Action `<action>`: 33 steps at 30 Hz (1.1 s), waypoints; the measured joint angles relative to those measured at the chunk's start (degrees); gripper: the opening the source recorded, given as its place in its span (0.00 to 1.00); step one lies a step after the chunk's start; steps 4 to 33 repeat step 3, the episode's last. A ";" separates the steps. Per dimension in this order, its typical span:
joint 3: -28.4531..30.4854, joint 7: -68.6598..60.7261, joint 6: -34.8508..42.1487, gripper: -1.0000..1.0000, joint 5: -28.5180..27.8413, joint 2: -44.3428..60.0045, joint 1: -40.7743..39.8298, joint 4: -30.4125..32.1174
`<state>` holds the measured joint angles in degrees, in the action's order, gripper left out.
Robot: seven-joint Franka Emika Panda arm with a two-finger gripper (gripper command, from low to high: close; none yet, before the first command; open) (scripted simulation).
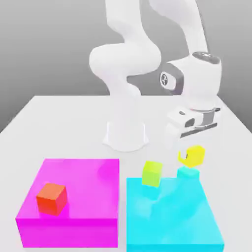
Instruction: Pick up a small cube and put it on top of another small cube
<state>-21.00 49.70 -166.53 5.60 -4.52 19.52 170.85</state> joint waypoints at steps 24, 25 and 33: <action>0.24 1.32 -1.73 1.00 -1.94 1.82 -0.49 -0.02; 0.24 1.32 -1.73 1.00 -1.94 1.82 -0.49 -0.02; 0.24 1.32 -1.73 1.00 -1.94 1.82 -0.49 -0.02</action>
